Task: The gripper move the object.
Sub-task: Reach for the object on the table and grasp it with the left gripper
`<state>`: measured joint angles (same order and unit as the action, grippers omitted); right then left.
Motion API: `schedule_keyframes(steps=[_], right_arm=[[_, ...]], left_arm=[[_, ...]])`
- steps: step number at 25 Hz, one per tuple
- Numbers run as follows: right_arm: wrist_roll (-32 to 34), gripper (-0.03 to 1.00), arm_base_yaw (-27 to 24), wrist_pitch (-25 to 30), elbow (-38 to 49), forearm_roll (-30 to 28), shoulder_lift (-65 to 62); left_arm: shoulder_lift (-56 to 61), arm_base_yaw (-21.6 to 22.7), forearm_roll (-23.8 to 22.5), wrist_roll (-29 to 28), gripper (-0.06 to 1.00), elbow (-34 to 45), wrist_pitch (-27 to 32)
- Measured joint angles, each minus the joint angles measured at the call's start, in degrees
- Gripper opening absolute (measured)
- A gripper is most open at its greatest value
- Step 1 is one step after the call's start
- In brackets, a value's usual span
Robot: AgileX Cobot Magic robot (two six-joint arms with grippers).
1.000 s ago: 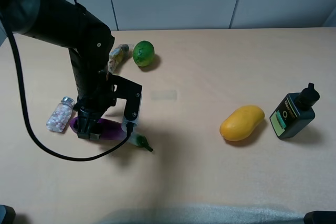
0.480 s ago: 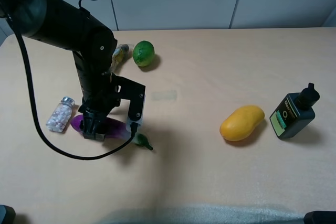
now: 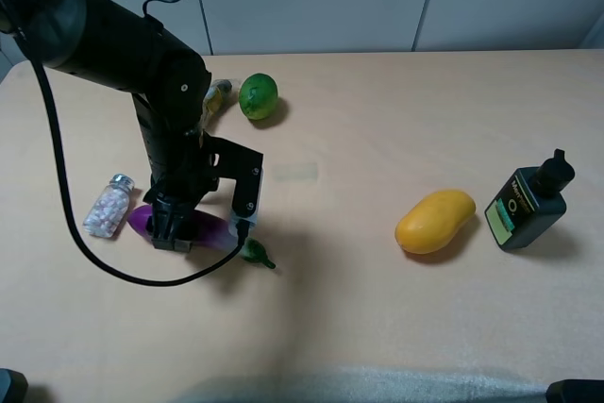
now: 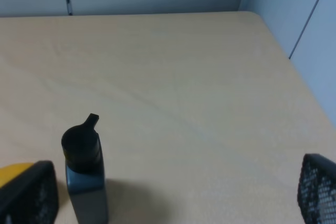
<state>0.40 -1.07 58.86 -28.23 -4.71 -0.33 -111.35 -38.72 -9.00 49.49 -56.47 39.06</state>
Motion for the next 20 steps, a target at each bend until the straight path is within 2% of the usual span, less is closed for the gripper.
schedule_keyframes(steps=[17,20], right_arm=[[0.00,0.69,0.00,0.00,0.00,0.00,0.00],[0.00,0.69,0.00,0.00,0.00,0.00,0.00]], left_arm=[[-0.18,-1.30,0.02,0.00,0.83,0.00,-0.84],[-0.18,-1.30,0.02,-0.07,0.79,0.00,-0.65]])
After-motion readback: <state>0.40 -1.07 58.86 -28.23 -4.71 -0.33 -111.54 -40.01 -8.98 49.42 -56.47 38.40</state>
